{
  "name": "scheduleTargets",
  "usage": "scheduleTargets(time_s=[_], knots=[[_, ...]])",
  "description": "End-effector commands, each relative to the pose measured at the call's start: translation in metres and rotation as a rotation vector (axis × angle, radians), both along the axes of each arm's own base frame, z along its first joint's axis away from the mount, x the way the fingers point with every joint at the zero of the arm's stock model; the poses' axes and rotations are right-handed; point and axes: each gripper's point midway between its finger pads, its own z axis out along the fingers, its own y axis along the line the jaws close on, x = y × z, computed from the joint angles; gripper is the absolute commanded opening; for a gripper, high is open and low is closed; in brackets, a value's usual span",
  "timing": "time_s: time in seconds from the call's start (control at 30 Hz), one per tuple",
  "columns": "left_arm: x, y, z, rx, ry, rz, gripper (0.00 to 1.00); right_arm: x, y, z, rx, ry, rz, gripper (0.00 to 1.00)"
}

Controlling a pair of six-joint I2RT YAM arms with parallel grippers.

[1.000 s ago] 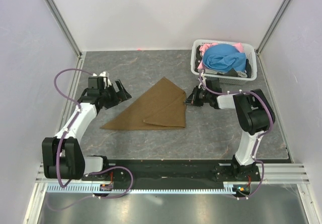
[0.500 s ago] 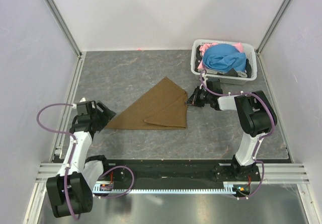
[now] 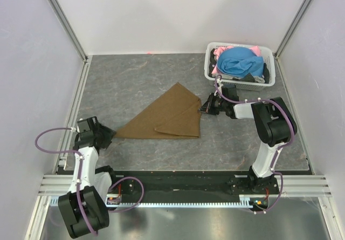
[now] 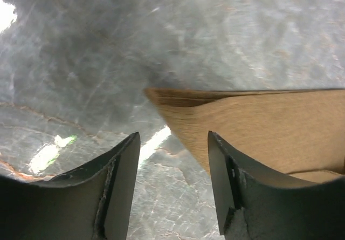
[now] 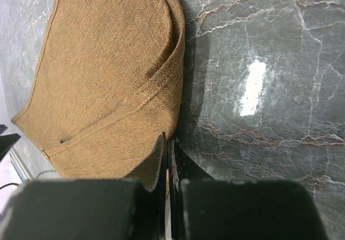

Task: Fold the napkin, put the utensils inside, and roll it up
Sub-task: Fold the napkin

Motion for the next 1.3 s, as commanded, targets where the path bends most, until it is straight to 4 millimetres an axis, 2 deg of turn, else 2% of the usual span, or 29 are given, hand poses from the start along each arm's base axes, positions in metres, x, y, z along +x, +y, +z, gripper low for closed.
scheduleTargets(time_s=[0.0, 0.07, 0.2, 0.33, 0.57, 0.7, 0.87, 1.0, 1.13, 1.27], knots=[[0.006, 0.002, -0.004, -0.056, -0.036, 0.061, 0.59, -0.013, -0.004, -0.016, -0.017, 0.059, 0.001, 0.00], [0.009, 0.003, -0.006, -0.069, -0.055, 0.070, 0.58, -0.013, -0.003, -0.015, -0.016, 0.054, 0.003, 0.00], [0.008, 0.003, -0.015, -0.094, -0.051, 0.087, 0.49, -0.013, -0.003, -0.015, -0.010, 0.058, 0.003, 0.00], [0.006, 0.005, -0.022, -0.105, -0.047, 0.104, 0.49, -0.014, -0.003, -0.017, -0.014, 0.064, 0.001, 0.00], [0.008, 0.008, -0.024, -0.103, -0.066, 0.127, 0.49, -0.016, -0.003, -0.021, -0.014, 0.076, 0.008, 0.00], [0.010, 0.007, -0.022, -0.113, -0.100, 0.131, 0.43, -0.016, -0.002, -0.022, -0.010, 0.080, 0.011, 0.00], [0.011, 0.009, -0.016, -0.094, -0.139, 0.138, 0.46, -0.017, -0.001, -0.023, -0.006, 0.085, 0.018, 0.00], [0.009, 0.006, -0.020, -0.106, -0.127, 0.137, 0.48, -0.017, 0.001, -0.024, 0.000, 0.092, 0.024, 0.00], [0.013, 0.006, -0.014, -0.112, -0.167, 0.139, 0.51, -0.018, 0.000, -0.025, -0.001, 0.096, 0.026, 0.00], [0.017, 0.005, -0.010, -0.115, -0.185, 0.125, 0.48, -0.019, 0.001, -0.030, 0.001, 0.109, 0.031, 0.00]])
